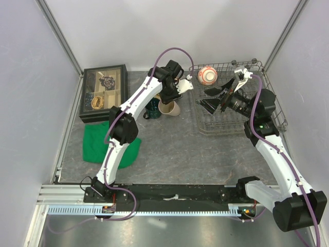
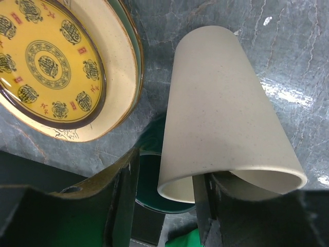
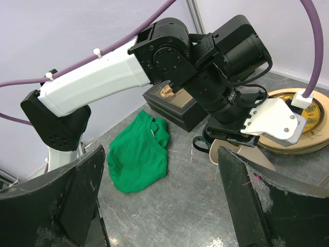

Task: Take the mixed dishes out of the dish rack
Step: Place the cup at the center of the board.

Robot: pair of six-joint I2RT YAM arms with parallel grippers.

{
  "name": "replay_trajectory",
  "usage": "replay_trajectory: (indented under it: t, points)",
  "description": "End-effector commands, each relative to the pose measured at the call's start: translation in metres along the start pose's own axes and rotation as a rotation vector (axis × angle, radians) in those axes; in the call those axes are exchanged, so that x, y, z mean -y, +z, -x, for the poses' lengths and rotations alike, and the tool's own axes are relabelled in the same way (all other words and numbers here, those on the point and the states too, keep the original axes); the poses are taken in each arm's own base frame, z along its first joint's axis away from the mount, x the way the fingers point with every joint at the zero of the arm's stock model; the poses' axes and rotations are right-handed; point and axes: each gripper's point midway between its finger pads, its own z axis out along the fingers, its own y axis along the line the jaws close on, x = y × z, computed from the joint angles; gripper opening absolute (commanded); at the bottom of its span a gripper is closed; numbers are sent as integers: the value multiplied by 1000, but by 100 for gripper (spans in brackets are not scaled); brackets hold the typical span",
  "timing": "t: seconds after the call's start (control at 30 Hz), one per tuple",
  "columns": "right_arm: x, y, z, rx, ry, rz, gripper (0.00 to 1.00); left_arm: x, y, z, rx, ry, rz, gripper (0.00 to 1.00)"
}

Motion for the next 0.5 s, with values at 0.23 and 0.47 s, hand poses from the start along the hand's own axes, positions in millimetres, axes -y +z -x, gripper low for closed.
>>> replay_trajectory:
  t: [0.23, 0.47]
  points:
    - [-3, -1, 8, 28, -49, 7, 98, -19, -10, 29, 103, 10, 88, 54]
    - [-3, -1, 8, 27, -49, 8, 98, -24, -12, 36, 129, 2, 110, 55]
